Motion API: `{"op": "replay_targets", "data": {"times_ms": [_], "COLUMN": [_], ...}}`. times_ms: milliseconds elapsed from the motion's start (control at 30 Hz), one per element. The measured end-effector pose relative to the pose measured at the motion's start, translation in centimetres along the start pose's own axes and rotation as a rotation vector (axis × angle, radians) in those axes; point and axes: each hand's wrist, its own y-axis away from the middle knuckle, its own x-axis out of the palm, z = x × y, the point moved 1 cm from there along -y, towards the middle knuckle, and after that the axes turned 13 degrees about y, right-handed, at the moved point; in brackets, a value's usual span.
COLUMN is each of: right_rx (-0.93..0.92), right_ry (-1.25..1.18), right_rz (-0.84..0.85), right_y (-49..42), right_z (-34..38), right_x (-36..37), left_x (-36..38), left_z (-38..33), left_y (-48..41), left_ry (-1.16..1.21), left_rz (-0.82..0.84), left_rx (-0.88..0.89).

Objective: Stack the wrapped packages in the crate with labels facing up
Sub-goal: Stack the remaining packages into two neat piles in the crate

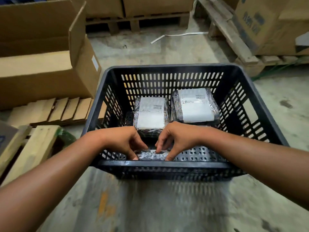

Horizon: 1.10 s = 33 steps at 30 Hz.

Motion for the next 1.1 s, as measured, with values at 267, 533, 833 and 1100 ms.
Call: {"op": "replay_targets", "data": {"times_ms": [267,533,833,1100], "right_rx": [0.054,0.078,0.153,0.086], "right_ry": [-0.209,-0.323,-0.697,-0.352], "right_rz": [-0.131,-0.211,-0.507,-0.826], "right_y": [-0.1,1.1,3.2,2.1], "right_z": [-2.9,-2.5,-1.6,0.9], "right_x": [-1.3,-2.5,-8.8,-9.2], "left_x": [-0.5,-2.5,-4.4,-8.0], "left_z": [0.0,-0.2,-2.2,-3.7], "left_y": [-1.8,-0.8,0.9,1.4], "left_ry": [-0.289,0.085,0.557,0.717], "left_rz": [-0.221,-0.265,-0.570,-0.736], "left_rx": [0.005,0.093,0.441,0.439]}}
